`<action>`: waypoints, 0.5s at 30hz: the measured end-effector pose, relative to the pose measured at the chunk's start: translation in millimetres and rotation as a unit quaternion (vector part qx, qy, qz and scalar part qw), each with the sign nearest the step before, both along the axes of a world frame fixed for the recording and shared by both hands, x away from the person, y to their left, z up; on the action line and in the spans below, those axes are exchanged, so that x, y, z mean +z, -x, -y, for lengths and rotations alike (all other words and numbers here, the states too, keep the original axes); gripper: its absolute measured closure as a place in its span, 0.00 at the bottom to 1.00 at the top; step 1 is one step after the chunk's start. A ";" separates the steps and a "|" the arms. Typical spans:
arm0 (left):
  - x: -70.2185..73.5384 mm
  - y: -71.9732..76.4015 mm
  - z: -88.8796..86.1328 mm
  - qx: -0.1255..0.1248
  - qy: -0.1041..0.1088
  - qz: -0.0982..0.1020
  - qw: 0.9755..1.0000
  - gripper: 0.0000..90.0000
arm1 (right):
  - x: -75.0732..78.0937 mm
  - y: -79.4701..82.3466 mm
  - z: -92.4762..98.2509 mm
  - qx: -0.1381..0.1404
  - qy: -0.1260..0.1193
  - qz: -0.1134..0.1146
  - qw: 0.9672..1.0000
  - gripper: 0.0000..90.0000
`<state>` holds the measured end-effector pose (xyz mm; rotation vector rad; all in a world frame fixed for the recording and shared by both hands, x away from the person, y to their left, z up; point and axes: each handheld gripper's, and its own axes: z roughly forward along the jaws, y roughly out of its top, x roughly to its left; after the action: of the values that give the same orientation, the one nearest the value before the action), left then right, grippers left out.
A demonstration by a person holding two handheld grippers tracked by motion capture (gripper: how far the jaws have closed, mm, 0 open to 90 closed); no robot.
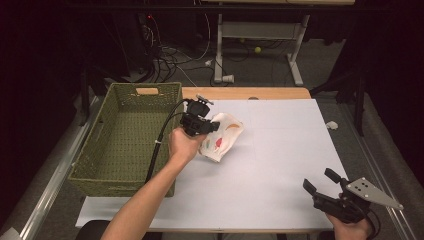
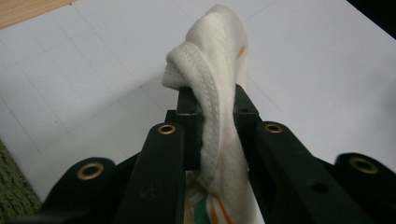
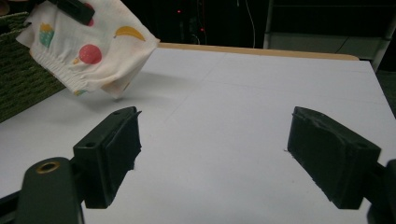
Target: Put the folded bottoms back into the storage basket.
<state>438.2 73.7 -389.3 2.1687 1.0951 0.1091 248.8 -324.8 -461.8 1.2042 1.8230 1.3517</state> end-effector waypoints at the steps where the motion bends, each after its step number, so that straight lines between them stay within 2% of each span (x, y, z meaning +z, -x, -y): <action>1: 1.4 0.9 -0.7 -0.002 0.001 0.001 1.000 0.85 | -0.1 -0.4 0.2 -0.001 -0.001 -0.001 1.000 0.20; 10: 9.4 8.0 -7.4 -0.006 0.017 0.000 1.000 0.85 | 0.1 0.1 0.0 -0.001 0.000 0.000 1.000 0.20; 15: 16.4 13.6 -12.0 -0.011 0.026 0.009 1.000 0.85 | 0.1 0.0 0.0 -0.001 0.000 0.001 1.000 0.20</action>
<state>424.5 85.7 -372.9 2.1290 1.0514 0.0884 248.8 -324.8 -461.7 1.2032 1.8198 1.3506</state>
